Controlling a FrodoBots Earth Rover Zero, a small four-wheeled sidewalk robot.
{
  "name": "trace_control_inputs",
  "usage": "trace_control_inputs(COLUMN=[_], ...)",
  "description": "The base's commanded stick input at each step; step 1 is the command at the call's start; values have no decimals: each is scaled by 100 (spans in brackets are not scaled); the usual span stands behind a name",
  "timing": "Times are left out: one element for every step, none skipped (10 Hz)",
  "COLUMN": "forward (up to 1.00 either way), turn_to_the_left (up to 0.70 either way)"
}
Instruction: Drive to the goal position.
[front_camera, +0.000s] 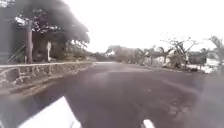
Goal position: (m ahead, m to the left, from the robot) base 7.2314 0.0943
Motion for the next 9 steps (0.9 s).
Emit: trace_control_inputs(forward=[100,100,100,100,100,100,100,100,100], turn_to_the_left=[0,0,0,0,0,0,0,0,-5])
